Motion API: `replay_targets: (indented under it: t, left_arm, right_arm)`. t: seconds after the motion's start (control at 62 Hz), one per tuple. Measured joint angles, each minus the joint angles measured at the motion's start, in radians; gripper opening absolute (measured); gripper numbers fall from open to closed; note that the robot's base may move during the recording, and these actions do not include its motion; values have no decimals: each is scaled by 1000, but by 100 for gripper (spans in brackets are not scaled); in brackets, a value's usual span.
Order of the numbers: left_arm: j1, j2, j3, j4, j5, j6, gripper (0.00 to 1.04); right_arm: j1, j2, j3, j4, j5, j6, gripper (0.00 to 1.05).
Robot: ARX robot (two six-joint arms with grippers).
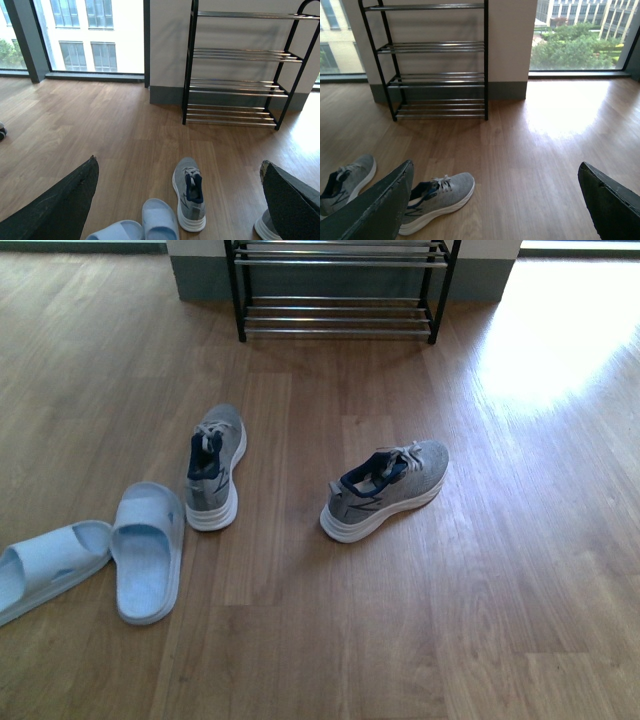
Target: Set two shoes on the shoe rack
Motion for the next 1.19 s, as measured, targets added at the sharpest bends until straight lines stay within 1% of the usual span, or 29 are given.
replay_targets:
  t: [1.0, 1.017, 1.033, 1.049, 1.065, 1.081, 1.097, 1.13, 1.178, 1.194]
  left_arm:
    - [0, 0, 0, 0, -2, -1, 95]
    - [-10, 11, 4, -16, -40, -33, 95]
    - [-39, 38, 24, -71, -140, -108, 95]
    - [-55, 76, 39, -93, -200, -156, 95]
    - [-66, 127, 52, -93, -251, -245, 95]
    - [-66, 154, 59, -88, -274, -281, 95]
    - [-69, 245, 78, -55, -307, -388, 95]
    - [-78, 373, 107, 11, -315, -527, 95]
    - [-98, 538, 153, 101, -288, -668, 95]
    - [-103, 572, 162, 118, -280, -688, 95]
  right_arm:
    - [0, 1, 0, 0, -3, 0, 95]
    - [0, 1, 0, 0, -1, 0, 95]
    - [0, 1, 0, 0, -1, 0, 95]
    - [0, 1, 0, 0, -1, 0, 95]
    - [0, 1, 0, 0, 0, 0, 95]
    - [0, 1, 0, 0, 0, 0, 95]
    - [0, 1, 0, 0, -1, 0, 95]
    - [0, 1, 0, 0, -1, 0, 95]
    - [0, 1, 0, 0, -1, 0, 95]
    - [0, 1, 0, 0, -1, 0, 95]
